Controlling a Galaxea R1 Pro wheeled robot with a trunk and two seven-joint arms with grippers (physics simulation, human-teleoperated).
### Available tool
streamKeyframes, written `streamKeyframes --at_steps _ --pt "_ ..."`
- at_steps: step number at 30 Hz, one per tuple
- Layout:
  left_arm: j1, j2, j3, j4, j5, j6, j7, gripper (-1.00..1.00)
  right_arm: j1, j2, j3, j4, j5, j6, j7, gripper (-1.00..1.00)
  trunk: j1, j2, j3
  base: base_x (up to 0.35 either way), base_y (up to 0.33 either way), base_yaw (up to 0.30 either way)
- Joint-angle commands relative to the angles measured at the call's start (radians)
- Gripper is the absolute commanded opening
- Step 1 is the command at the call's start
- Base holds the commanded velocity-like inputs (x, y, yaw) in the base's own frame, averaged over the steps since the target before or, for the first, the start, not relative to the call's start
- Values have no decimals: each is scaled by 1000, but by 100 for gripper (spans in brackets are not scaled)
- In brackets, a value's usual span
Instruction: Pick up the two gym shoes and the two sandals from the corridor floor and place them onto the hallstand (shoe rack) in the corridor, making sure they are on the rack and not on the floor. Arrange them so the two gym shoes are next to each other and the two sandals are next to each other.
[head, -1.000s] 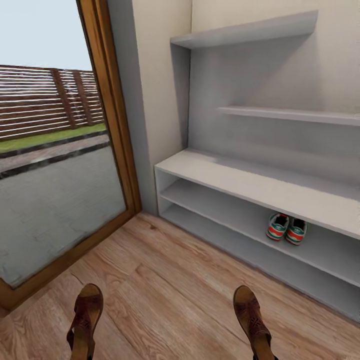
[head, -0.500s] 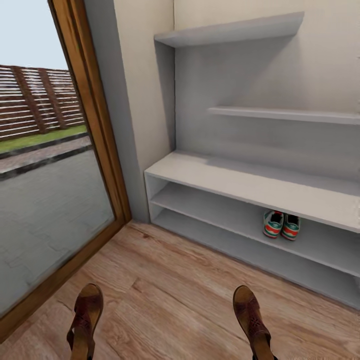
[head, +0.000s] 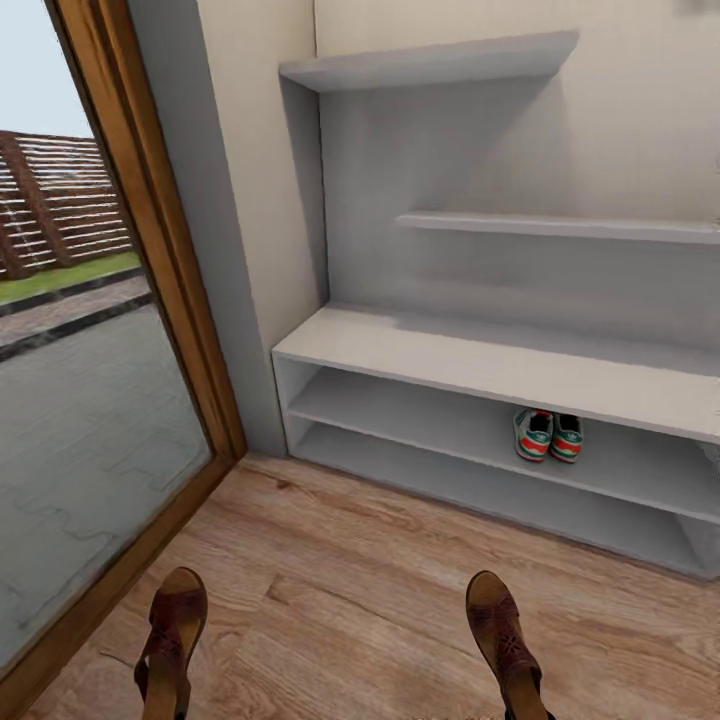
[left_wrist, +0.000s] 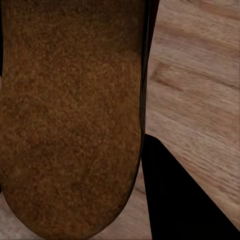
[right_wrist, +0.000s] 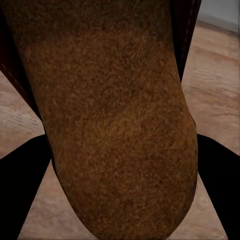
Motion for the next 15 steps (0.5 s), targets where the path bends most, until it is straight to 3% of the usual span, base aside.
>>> streamKeyframes --at_steps 1,13,15 --pt "0 0 3 0 3 -1 -9 -100 -1 1 -8 -1 1 -3 10 -100 0 0 -1 4 326 -262" --pt "0 -1 3 0 2 -1 -9 -100 -1 1 -8 -2 1 -3 9 -100 0 0 -3 1 324 -263" --pt "0 0 3 0 2 -1 -9 -100 -1 1 -8 -3 1 -3 9 -100 0 0 -3 0 146 -264"
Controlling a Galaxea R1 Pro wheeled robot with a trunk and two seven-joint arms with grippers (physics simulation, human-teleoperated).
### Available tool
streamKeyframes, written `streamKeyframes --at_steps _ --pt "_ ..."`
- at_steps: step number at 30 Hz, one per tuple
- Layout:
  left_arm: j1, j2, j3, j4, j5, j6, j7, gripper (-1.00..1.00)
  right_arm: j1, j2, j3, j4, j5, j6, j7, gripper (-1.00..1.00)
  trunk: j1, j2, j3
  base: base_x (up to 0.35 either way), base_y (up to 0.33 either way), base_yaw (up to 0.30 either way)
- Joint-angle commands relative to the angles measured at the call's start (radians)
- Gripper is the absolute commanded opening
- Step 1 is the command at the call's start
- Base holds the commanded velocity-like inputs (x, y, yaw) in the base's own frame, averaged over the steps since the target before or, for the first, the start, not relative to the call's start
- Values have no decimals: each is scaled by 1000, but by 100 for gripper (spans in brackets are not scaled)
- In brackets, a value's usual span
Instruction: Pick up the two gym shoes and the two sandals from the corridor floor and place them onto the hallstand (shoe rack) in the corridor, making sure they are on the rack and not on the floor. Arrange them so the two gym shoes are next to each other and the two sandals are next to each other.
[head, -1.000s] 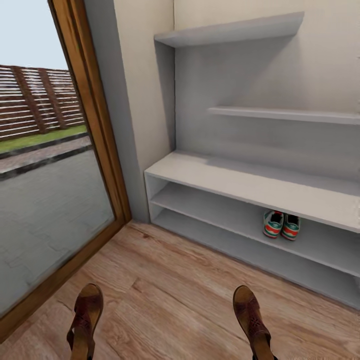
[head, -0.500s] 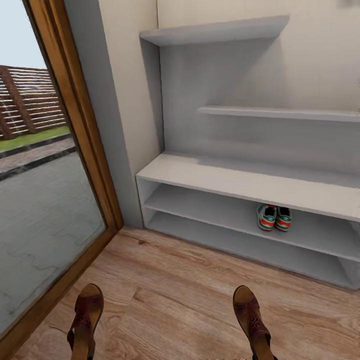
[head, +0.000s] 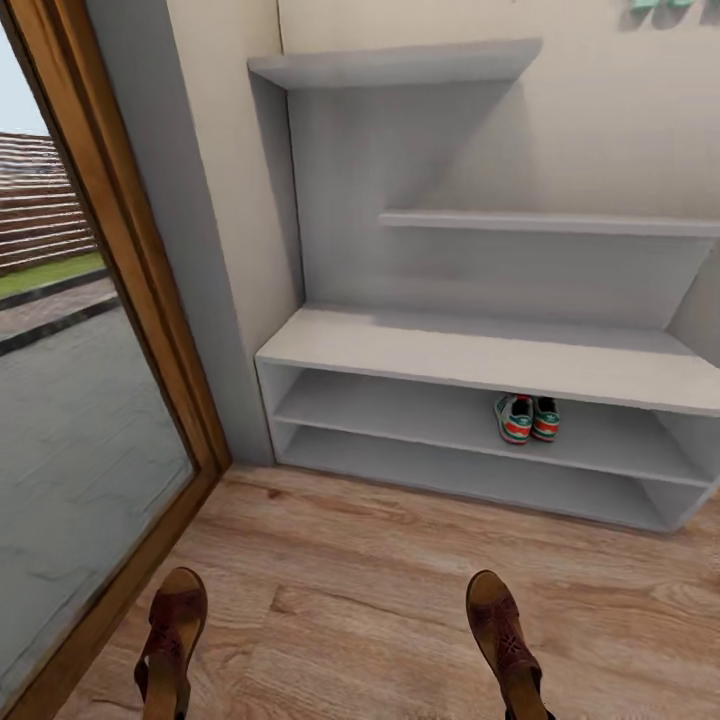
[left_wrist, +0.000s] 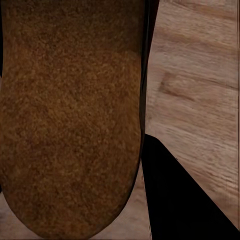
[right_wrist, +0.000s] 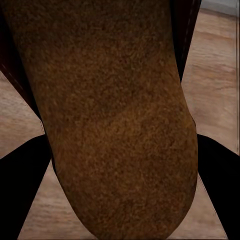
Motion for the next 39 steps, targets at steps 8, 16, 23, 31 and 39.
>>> streamKeyframes --at_steps 8,16,23,31,39 --pt "0 -1 3 -1 -1 0 -4 -100 0 1 -9 -1 1 -4 10 -100 0 0 -1 0 16 -264" --pt "0 -2 5 -1 -3 0 0 -100 0 1 -9 -1 1 -4 10 -100 0 0 -1 0 1 -264" --pt "-3 -2 5 27 -4 1 1 -100 -1 1 -9 -1 1 -4 10 -100 0 0 -1 0 0 -264" --pt "-6 -4 -5 58 -11 0 -1 -100 -1 2 -9 0 1 -3 10 -100 0 0 -1 0 0 -264" --pt "-5 -4 -8 59 -14 0 -1 -100 -1 0 -9 0 1 -3 12 -100 0 0 -1 0 0 -241"
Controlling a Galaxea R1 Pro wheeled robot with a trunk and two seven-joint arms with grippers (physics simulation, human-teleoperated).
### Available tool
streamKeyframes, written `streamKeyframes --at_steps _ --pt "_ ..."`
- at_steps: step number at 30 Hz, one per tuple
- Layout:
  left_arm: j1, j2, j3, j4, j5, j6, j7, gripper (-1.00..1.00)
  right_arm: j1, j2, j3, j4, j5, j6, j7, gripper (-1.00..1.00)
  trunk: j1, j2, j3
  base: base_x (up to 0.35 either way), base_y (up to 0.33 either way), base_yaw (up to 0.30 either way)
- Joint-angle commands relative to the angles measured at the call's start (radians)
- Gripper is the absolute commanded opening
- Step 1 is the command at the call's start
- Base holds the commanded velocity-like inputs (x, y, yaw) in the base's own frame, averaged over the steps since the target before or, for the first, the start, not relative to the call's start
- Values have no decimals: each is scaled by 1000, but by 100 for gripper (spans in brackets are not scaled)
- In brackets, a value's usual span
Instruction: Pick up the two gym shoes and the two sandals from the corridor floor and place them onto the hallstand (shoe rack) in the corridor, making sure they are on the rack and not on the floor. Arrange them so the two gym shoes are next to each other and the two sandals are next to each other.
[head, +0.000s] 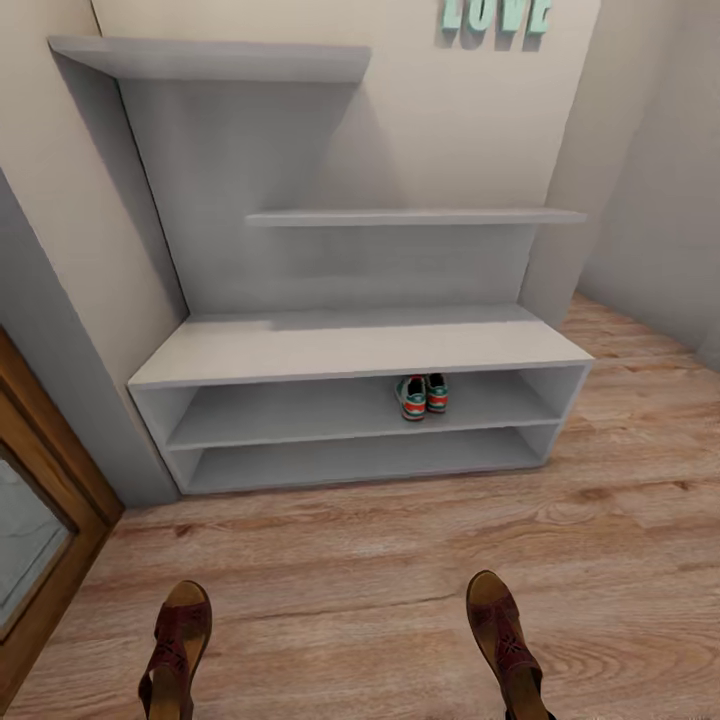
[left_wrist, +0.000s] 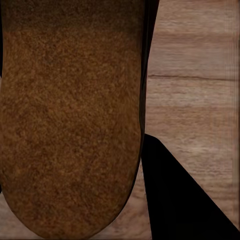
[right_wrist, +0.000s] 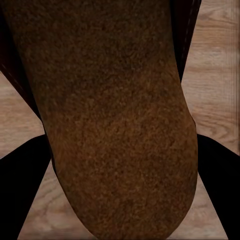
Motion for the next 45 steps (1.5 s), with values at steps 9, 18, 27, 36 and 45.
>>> streamKeyframes --at_steps 9,18,27,36,45 --pt "0 -1 3 0 -1 1 -8 -100 -1 -2 -7 -4 3 -4 11 -100 0 0 -1 0 0 -44" --pt "-34 2 2 33 -7 18 -20 -100 -1 4 -11 -11 -4 -3 3 -100 0 0 -1 0 0 -1" --pt "-359 -12 -10 39 -107 389 -24 -100 -1 -20 -28 -206 -14 6 2 -100 0 0 -1 0 0 0" --pt "-666 -33 -92 39 -109 754 -6 -100 -1 -71 -184 -238 -63 184 8 -100 0 0 -1 0 0 0" --pt "-757 -40 -93 52 -108 812 19 -100 -1 -96 -189 -240 -65 289 7 -100 0 0 -1 0 0 0"
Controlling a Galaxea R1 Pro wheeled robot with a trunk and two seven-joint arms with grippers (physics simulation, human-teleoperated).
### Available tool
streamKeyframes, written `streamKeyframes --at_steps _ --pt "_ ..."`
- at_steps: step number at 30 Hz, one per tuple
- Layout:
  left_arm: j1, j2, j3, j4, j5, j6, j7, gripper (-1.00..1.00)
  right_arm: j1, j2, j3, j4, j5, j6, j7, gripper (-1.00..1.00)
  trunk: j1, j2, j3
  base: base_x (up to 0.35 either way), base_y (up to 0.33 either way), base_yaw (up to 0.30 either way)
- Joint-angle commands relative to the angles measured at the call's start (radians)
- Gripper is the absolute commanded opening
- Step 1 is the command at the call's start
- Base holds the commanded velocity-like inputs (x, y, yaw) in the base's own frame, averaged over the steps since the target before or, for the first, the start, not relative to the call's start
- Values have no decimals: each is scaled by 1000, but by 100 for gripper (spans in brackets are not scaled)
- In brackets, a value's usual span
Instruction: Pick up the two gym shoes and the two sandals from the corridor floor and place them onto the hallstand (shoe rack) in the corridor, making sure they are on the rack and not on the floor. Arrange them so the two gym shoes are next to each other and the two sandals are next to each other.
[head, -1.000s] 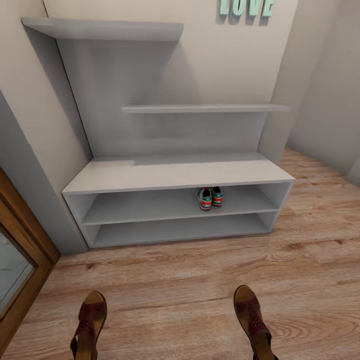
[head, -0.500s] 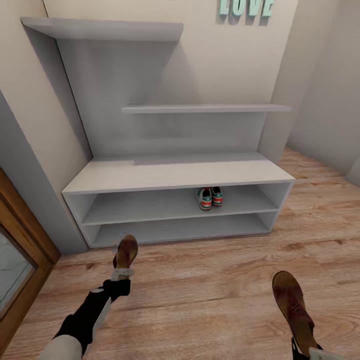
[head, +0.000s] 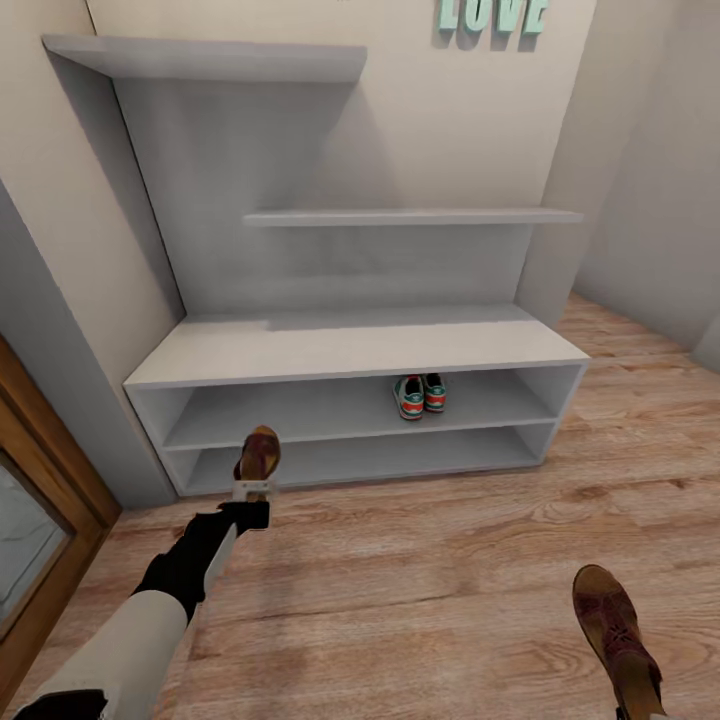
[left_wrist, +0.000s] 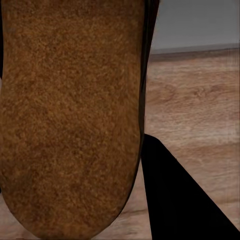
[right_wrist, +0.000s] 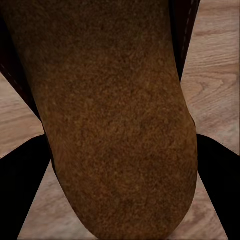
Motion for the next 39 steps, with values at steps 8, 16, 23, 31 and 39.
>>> streamKeyframes --at_steps 8,16,23,31,39 --pt "-48 0 9 10 -4 107 53 -100 -1 0 -6 -25 4 31 8 -100 0 0 -1 0 0 0" --pt "-38 5 7 -10 -3 116 64 -100 -1 10 3 -31 5 35 8 -100 0 0 -1 0 0 0" --pt "-38 6 14 -12 -4 119 71 -100 -1 12 5 -32 5 36 8 -100 7 -14 -9 0 0 0" --pt "-39 6 13 -12 -4 119 73 -100 -1 12 6 -31 5 36 8 -100 38 -70 -47 0 0 0" --pt "-38 7 13 -11 -4 119 72 -100 -1 12 6 -30 5 36 8 -100 58 -105 -87 0 0 0"
